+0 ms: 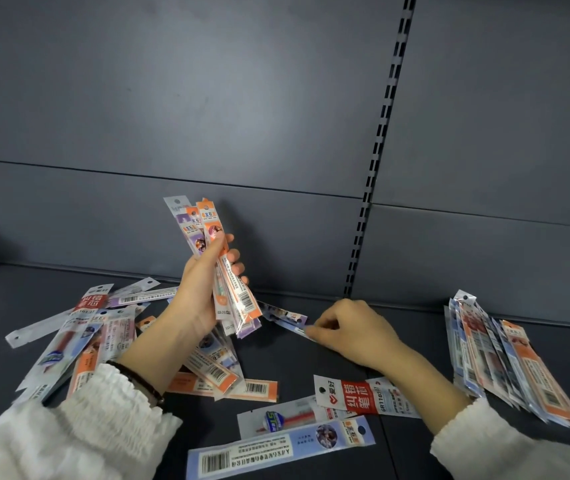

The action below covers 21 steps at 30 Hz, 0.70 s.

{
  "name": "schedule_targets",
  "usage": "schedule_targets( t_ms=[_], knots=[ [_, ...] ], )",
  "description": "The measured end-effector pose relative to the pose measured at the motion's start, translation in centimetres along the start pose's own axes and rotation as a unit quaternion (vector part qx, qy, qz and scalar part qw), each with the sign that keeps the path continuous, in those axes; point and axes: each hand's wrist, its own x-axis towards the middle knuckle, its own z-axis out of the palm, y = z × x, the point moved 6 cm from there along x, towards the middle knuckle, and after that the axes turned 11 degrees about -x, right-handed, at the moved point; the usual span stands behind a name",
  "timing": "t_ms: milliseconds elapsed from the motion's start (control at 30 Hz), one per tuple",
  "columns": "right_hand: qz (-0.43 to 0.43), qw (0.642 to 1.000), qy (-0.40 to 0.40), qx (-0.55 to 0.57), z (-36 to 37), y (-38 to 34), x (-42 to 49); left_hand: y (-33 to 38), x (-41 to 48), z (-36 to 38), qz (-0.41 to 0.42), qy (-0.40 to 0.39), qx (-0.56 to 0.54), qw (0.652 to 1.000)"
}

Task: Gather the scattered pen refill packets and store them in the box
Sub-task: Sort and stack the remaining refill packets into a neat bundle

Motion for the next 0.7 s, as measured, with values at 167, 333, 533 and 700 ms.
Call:
schedule_targets(
  t_ms=[167,333,533,700],
  knots=[
    [0.028,0.999,-0.026,0.011,0.2,-0.6,0.4,0.6,0.1,-0.4,0.006,0.004,0.005,1.000],
    [0.021,0.999,-0.049,-0.010,0.7,-1.1,0.4,0.5,0.0,-0.4,-0.003,-0.006,0.021,1.000],
    [0.058,0.937,0.045,0.341,-1.0,-0.7,0.4,-0.4,-0.1,-0.8,-0.019,0.029,0.049,0.998],
    [0.029,0.858,0.078,0.507,-1.4,-2.9,-0.1,-3.1,-1.5,0.8,-0.067,-0.020,0.147,0.987]
  ],
)
